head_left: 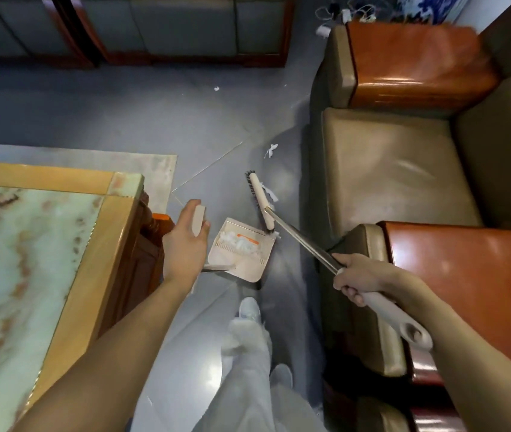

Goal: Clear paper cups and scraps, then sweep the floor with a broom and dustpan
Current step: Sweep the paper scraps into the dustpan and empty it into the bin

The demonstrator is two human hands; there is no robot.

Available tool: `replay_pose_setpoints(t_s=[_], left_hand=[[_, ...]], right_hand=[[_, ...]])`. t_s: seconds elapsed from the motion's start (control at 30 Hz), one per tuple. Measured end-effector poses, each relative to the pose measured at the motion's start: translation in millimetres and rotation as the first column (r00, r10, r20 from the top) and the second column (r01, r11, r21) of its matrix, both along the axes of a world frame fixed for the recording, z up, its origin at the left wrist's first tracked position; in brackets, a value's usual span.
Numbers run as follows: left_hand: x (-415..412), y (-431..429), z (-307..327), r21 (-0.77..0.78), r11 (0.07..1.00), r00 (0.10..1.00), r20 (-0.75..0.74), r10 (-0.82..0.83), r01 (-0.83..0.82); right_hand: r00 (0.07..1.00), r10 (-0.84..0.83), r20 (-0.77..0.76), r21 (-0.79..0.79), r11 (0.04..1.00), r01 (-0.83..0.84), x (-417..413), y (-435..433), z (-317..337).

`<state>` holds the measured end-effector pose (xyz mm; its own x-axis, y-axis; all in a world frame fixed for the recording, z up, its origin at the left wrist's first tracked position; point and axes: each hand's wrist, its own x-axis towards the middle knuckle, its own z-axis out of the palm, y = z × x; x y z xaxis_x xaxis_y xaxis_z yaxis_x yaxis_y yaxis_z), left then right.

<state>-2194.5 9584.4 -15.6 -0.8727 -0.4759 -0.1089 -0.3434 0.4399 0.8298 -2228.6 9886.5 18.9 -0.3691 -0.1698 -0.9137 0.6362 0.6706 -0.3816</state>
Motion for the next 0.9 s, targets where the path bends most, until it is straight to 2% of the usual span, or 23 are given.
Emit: replay_pose_setpoints(t_s=[0.1,0.3,0.43,0.53,0.57,0.7,0.8,0.9], left_hand=[[-47.8,1.1,-12.3,-0.023,0.998,0.997,0.055,-0.054,0.055],[-144.8,8.2,-15.9,-0.044,0.985,0.978,0.13,-0.162,0.169],[-184.9,9.7,-17.4,-0.044,0.982,0.969,0.175,-0.176,0.186],[-198.3,14.0,-23.4,-0.026,0.99,0.976,0.173,-0.131,0.137],[-201.1,17.2,-25.0,-0.025,0.992,0.978,0.173,-0.117,0.123],[-218.6,33.8,-28.9,-0.025,0.998,0.986,0.155,-0.055,0.06],[-239.2,46.5,-27.2,0.005,1.0,0.984,0.177,-0.021,0.02],[-255.1,50.8,-23.6,-0.009,1.0,0.986,0.166,-0.023,0.025]], right_hand=[[1.0,0.026,0.01,0.009,1.0,-0.026,-54.2,-7.6,-6.5],[0.979,0.194,-0.068,0.12,0.976,-0.185,-139.9,-25.2,-26.3],[0.916,0.381,-0.128,0.265,0.903,-0.339,-186.4,-27.4,-46.3],[0.883,0.459,-0.097,0.347,0.847,-0.402,-206.1,-27.0,-68.2],[0.877,0.476,-0.057,0.35,0.832,-0.429,-208.7,-24.1,-75.2],[0.94,0.319,0.125,0.234,0.911,-0.34,-208.4,1.5,-89.6],[0.879,0.445,0.169,0.221,0.852,-0.474,-211.3,29.7,-71.6],[0.844,0.517,0.14,0.149,0.832,-0.534,-227.7,55.5,-38.9]])
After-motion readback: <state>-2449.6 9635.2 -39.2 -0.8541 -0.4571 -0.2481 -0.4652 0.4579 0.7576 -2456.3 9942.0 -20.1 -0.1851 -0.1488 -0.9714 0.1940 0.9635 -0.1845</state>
